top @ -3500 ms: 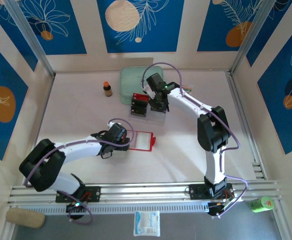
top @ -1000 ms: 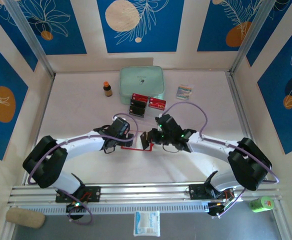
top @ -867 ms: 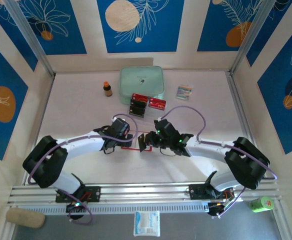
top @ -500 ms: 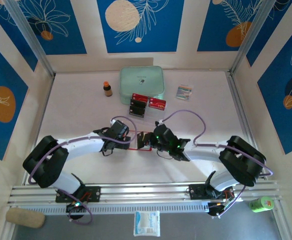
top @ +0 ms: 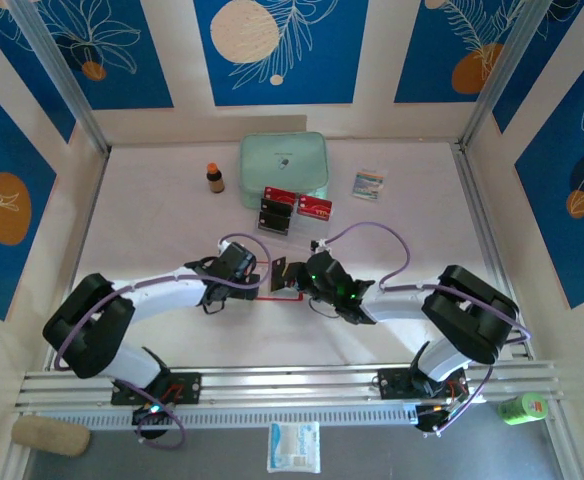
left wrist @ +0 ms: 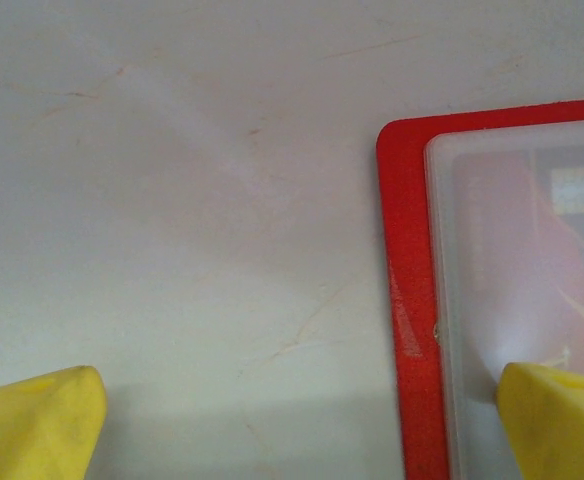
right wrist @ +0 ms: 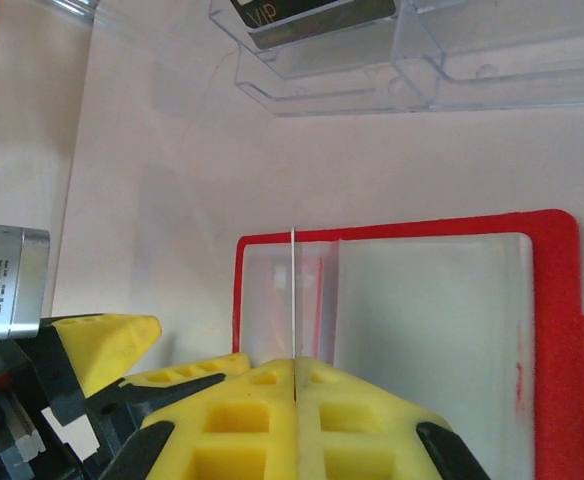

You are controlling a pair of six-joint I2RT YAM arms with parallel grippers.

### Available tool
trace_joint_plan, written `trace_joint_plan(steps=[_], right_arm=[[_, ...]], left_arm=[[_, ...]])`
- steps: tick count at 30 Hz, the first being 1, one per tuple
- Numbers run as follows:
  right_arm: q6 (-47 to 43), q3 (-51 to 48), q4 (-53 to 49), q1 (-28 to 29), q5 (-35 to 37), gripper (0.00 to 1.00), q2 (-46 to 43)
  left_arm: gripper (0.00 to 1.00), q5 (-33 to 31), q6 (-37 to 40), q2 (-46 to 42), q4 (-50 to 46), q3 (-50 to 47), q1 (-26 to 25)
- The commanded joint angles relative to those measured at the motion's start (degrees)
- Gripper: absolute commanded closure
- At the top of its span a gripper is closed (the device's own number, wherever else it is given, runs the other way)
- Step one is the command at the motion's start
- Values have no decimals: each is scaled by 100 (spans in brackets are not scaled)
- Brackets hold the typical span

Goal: Put the credit cards into the card holder
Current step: Insert the credit card into the card slot.

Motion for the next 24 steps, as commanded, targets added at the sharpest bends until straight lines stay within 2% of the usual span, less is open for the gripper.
trace_joint_plan(steps=[1,24], right_arm=[[92,-69,446,41,266,100,136],[360,-173,977,133,436,100,673]], left_arm=[[0,-131,-50,-51,-337,-157,68],[0,-128,-47,-141,-324,-185,76]])
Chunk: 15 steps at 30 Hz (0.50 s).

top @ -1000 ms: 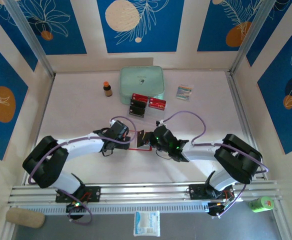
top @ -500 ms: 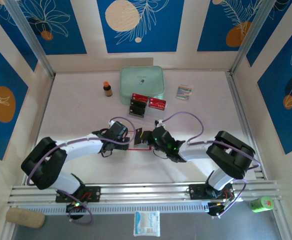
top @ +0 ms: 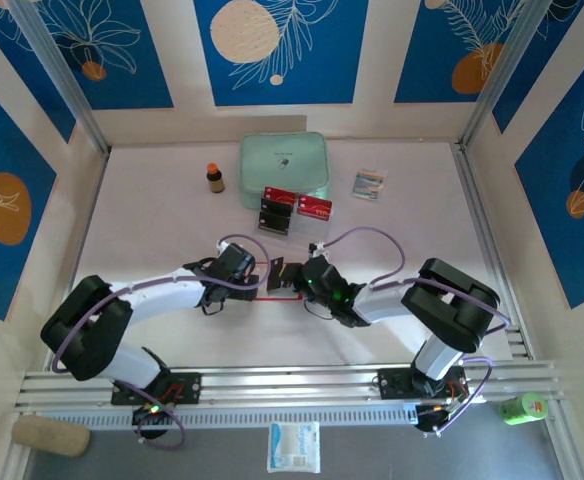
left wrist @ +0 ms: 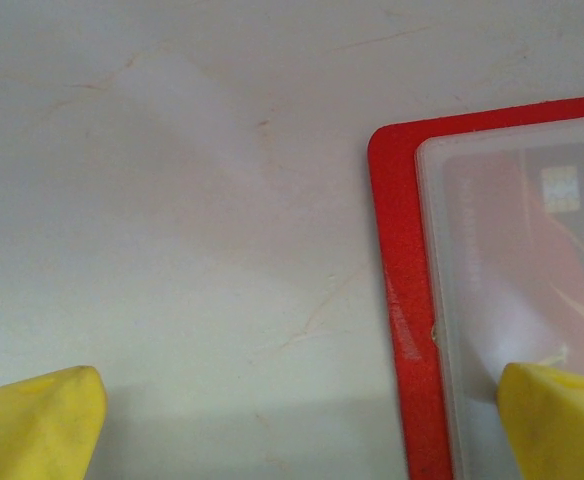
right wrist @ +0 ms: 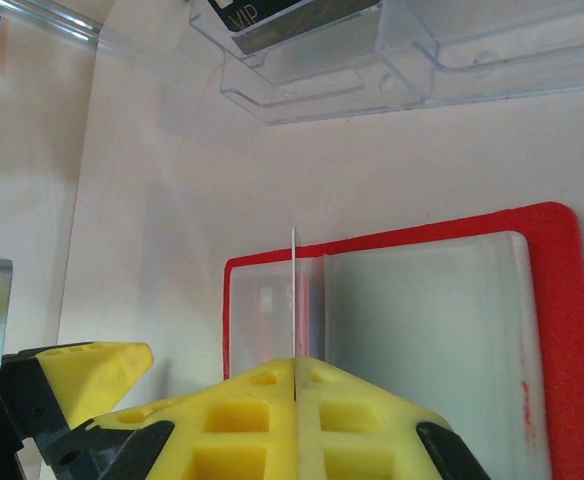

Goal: Put the credit cards into the card holder
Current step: Insert the credit card into the card slot.

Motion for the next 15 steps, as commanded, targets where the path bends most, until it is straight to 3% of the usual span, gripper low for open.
trace_joint_plan(steps=[1,15], right_arm=[[78,-97,169,55,219,100,90],[166,-214,235,75,278,100,163]], left_arm=[[0,-115,-52,-56,-304,-123,74],[0,-130,-38,-104,-300,-125,76]])
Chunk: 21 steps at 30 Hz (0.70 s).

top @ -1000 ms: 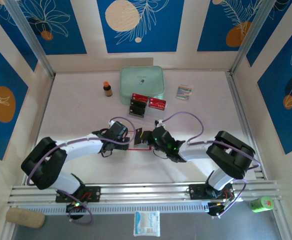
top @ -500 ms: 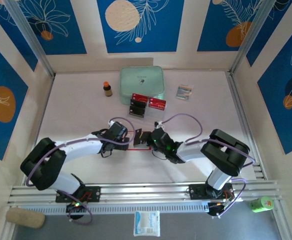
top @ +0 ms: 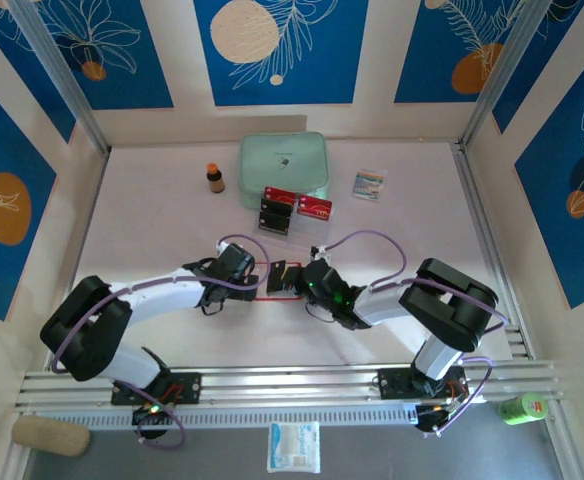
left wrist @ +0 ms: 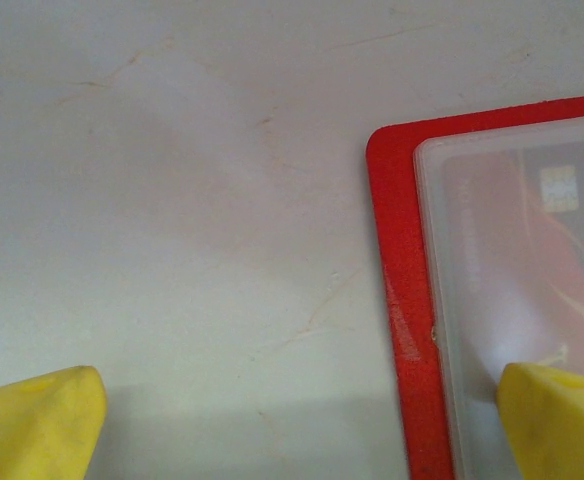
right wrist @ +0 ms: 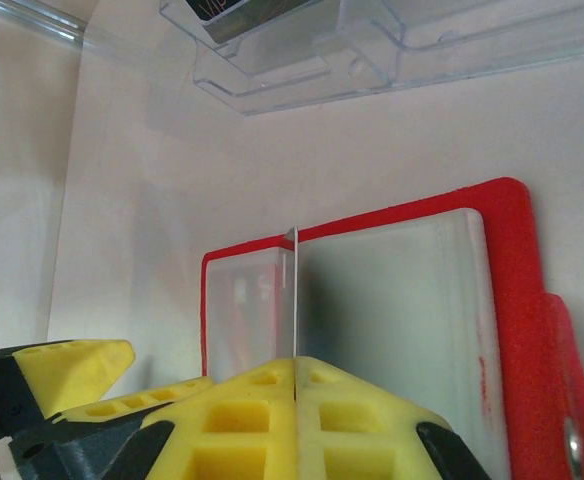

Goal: Put the credit cards into the card holder
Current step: Insert the credit card into the card slot.

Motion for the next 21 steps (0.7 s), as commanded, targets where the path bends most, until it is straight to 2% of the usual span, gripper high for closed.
trace_joint_plan(steps=[1,13,21], right_arm=[[94,-102,148,44,223,100,105],[107,-42,188,62,82,100,282],[116,-189,151,47,256,100,98]], left_arm=[[0,-122,-38,-85,-289,-121,65],[0,-147,-43,-76,-283,-122,73],[0,-147,-43,-76,-275,-113,76]])
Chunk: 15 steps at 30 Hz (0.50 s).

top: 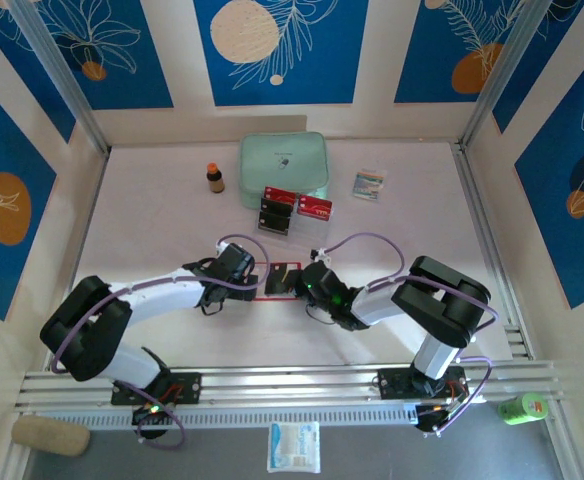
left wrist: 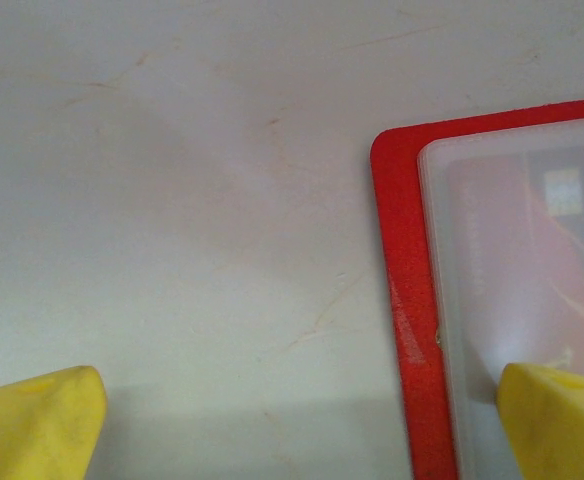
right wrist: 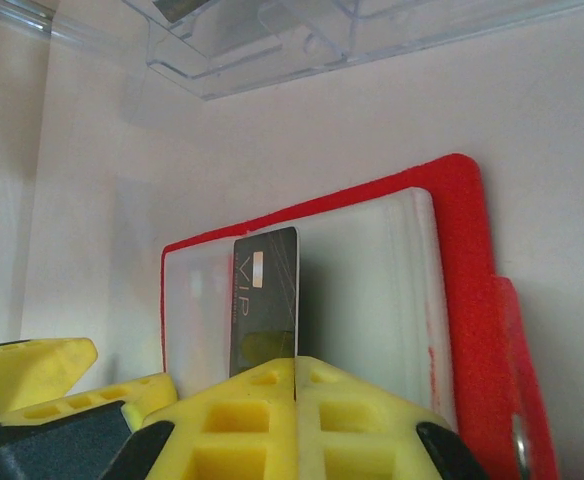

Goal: Put the credit cards into the card holder
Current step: Insert the credit card into the card slot.

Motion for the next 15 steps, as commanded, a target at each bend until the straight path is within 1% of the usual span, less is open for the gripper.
trace_joint_plan(steps=[1,5,15], right_arm=[[55,-160,101,34,272,100,-151],[37,-197,12,-20,270,100,-258],[11,-83,172,-47,-26,100,-50]], left_arm=[[0,-110,-39,-74,-268,-108,70],[0,-102,-43,-65,-265,-112,70],[0,-94,-49,-65,-257,-121,70]])
